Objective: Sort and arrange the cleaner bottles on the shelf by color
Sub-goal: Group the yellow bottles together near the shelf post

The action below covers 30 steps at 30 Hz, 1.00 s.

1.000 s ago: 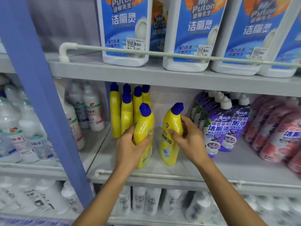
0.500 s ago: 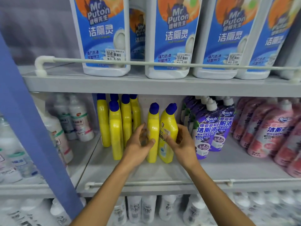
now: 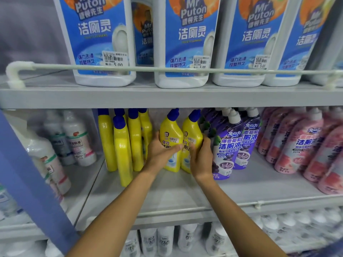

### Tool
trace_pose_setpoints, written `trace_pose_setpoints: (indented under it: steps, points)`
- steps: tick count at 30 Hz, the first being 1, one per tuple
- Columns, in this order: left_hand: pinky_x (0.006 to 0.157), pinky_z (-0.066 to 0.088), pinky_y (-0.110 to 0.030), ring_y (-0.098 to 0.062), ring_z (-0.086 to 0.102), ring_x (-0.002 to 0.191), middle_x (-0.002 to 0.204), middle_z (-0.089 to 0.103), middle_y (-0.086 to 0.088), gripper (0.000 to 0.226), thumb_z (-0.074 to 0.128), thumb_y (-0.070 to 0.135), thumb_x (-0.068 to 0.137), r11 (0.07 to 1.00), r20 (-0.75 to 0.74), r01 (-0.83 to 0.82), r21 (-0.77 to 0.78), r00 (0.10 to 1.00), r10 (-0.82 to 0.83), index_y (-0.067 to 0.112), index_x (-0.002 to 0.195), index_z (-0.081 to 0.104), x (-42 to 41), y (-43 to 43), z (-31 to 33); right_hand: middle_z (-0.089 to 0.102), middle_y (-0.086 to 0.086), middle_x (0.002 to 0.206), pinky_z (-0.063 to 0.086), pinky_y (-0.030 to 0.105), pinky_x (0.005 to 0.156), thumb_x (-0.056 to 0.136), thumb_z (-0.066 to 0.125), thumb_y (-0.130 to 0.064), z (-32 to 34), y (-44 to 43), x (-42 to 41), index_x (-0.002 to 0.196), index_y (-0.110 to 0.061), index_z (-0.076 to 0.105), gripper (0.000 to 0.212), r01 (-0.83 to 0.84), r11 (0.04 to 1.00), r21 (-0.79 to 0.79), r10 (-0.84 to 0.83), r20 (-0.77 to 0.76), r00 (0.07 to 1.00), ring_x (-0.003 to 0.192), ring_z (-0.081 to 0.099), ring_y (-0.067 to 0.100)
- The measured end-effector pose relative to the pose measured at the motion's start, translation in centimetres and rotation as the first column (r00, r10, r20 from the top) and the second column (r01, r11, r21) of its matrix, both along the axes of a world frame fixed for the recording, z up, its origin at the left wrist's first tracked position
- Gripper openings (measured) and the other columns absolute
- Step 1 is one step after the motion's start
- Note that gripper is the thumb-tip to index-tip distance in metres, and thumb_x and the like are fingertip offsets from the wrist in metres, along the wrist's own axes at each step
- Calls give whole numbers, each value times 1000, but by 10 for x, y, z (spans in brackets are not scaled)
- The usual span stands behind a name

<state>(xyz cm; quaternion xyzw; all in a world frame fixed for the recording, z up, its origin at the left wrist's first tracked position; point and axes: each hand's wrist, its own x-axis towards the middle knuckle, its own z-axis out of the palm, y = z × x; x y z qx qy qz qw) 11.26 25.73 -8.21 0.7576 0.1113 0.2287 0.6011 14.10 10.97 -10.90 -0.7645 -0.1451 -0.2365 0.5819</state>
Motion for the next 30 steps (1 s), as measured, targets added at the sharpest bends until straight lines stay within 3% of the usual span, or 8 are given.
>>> trace_pose_setpoints:
  steps: [3, 5, 7, 9, 12, 17, 24, 30]
  points:
    - [85, 58, -38, -28, 70, 100, 112, 72, -8, 81, 98, 36, 59, 983, -22, -184, 15, 983, 184, 7, 121, 55, 21, -9, 2, 62, 14, 129, 43, 21, 90, 103, 57, -27, -4, 7, 6, 136, -3, 47, 42, 29, 1000, -6, -29, 27, 999, 115, 61, 25]
    - [91, 56, -45, -33, 67, 109, 120, 69, -12, 93, 94, 45, 57, 970, -35, -240, 42, 970, 241, 5, 130, 52, 34, -12, -1, 62, 13, 131, 41, 12, 90, 103, 56, -28, -3, 8, 12, 136, -4, 47, 42, 33, 999, -10, -32, 68, 997, 115, 60, 21]
    - [92, 55, -45, -36, 66, 111, 122, 67, -14, 91, 94, 41, 62, 961, -15, -272, 59, 962, 273, 5, 132, 49, 42, -15, -3, 62, 12, 131, 37, 2, 93, 103, 56, -26, -2, 5, 17, 136, -4, 48, 41, 21, 1000, -14, -19, 112, 994, 114, 57, 10]
    - [92, 54, -45, -37, 64, 113, 123, 66, -16, 88, 94, 40, 66, 947, 16, -309, 83, 951, 309, 5, 133, 49, 44, -15, -6, 62, 10, 131, 36, 1, 97, 104, 58, -22, -1, 3, 24, 136, -6, 48, 38, 5, 999, -36, -1, 125, 992, 116, 55, 7]
    - [91, 52, -43, -39, 63, 114, 126, 65, -18, 88, 92, 43, 69, 921, 41, -371, 117, 929, 368, 4, 135, 50, 46, -14, -9, 60, 4, 135, 38, 9, 104, 104, 59, -24, -3, 1, 34, 140, -13, 46, 40, -37, 999, -32, 40, 93, 995, 122, 55, 8]
    - [88, 51, -44, -42, 63, 115, 129, 65, -20, 88, 91, 41, 72, 878, 54, -455, 146, 890, 452, 3, 139, 49, 44, -10, -7, 59, -3, 136, 48, 39, 109, 104, 54, -39, -10, 8, 42, 140, -29, 43, 39, -115, 992, 59, 115, 8, 993, 127, 58, 12]
    - [81, 53, -41, -41, 67, 106, 121, 68, -20, 85, 93, 45, 68, 860, 94, -488, 152, 873, 479, 2, 131, 54, 37, -3, -11, 69, -3, 118, 56, 46, 97, 92, 64, -39, -7, 25, 46, 130, -20, 52, 44, -177, 976, 124, 189, -96, 977, 109, 68, 11]
    - [81, 55, -44, -45, 67, 105, 123, 68, -23, 98, 91, 48, 70, 849, 115, -492, 194, 871, 478, -1, 143, 48, 37, 5, -13, 72, -4, 119, 59, 50, 94, 83, 75, -49, -3, 11, 62, 125, -30, 55, 50, -223, 967, 125, 240, -141, 960, 111, 71, 16]
